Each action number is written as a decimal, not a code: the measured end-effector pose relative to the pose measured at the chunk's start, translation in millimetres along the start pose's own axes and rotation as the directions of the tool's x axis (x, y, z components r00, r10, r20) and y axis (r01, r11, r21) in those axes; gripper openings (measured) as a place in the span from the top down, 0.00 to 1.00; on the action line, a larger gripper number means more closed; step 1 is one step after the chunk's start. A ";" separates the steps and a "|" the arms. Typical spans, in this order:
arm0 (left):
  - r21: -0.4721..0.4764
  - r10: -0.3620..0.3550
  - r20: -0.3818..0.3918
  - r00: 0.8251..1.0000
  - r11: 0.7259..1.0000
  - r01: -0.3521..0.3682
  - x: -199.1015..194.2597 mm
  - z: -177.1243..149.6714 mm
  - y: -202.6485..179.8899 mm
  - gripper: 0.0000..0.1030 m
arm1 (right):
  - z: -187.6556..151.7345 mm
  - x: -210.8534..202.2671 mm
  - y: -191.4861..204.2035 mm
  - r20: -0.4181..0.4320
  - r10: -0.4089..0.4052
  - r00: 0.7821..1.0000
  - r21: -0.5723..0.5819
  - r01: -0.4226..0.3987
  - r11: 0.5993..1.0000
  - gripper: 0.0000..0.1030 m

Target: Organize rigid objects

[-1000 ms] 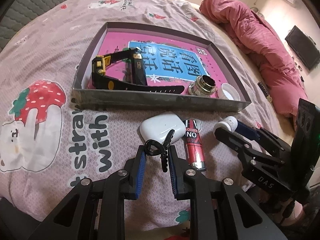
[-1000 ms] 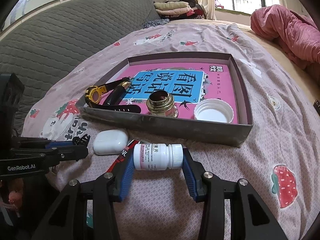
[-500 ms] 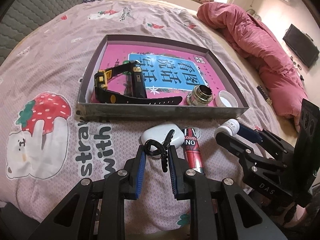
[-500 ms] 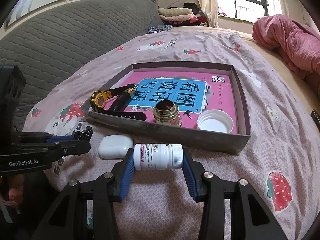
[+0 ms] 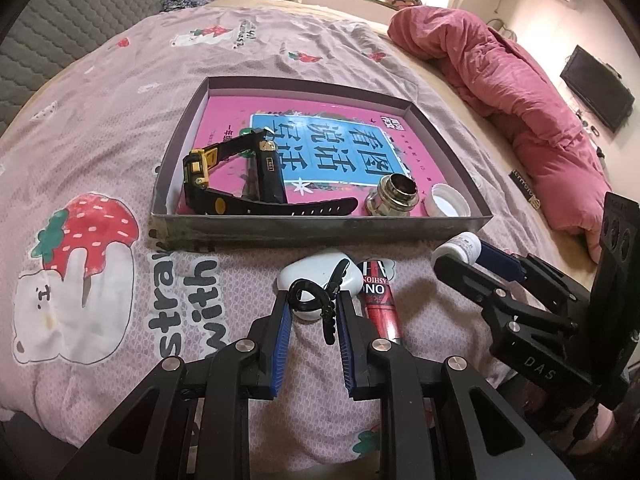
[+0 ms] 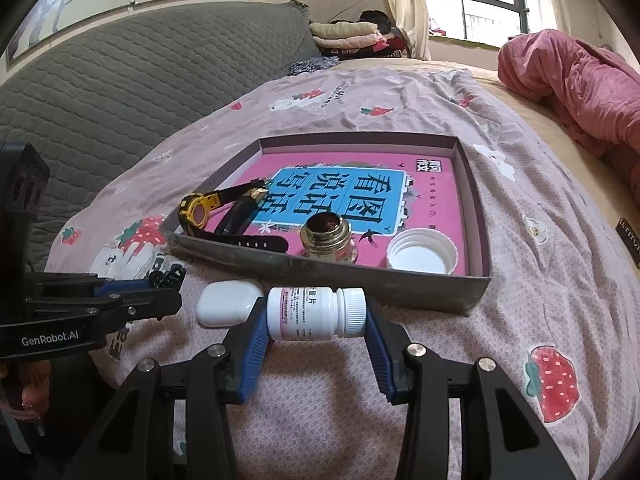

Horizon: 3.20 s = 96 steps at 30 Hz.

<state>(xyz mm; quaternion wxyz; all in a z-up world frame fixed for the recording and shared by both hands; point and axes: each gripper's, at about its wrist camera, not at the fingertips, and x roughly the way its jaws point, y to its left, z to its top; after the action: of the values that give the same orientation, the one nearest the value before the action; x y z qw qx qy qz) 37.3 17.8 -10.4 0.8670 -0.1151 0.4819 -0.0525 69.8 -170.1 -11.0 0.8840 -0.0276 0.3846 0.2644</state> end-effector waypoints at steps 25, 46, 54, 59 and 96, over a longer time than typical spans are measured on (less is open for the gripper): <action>-0.013 -0.013 0.042 0.999 1.000 0.013 -2.1 18.1 -4.0 0.78 | 8.9 -13.4 -13.1 0.065 -0.076 0.995 0.008 0.076 0.997 0.55; -0.038 -0.002 0.046 0.999 0.999 0.004 21.8 52.6 -5.6 0.78 | 18.3 -9.6 -27.9 0.083 -0.125 0.989 0.027 0.123 0.992 0.55; -0.035 0.009 0.051 0.999 0.999 -0.007 36.1 73.0 -12.2 0.78 | 21.5 -5.7 -30.8 0.085 -0.138 0.987 0.024 0.136 0.990 0.55; -0.033 0.018 0.036 0.999 0.999 -0.017 50.9 81.7 -15.0 0.78 | 22.0 -4.7 -35.2 0.086 -0.149 0.985 0.035 0.146 0.989 0.55; -0.020 0.033 -0.045 0.998 0.999 -0.034 88.5 86.6 -20.9 0.78 | 25.9 17.1 -39.5 0.041 -0.191 0.981 -0.006 0.191 0.982 0.55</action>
<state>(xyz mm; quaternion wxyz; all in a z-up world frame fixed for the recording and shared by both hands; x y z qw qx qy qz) 158.0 -7.4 -34.0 0.8556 -0.1150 0.5034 -0.0356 116.0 -189.8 -10.8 0.9126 -0.0634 0.3610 0.1808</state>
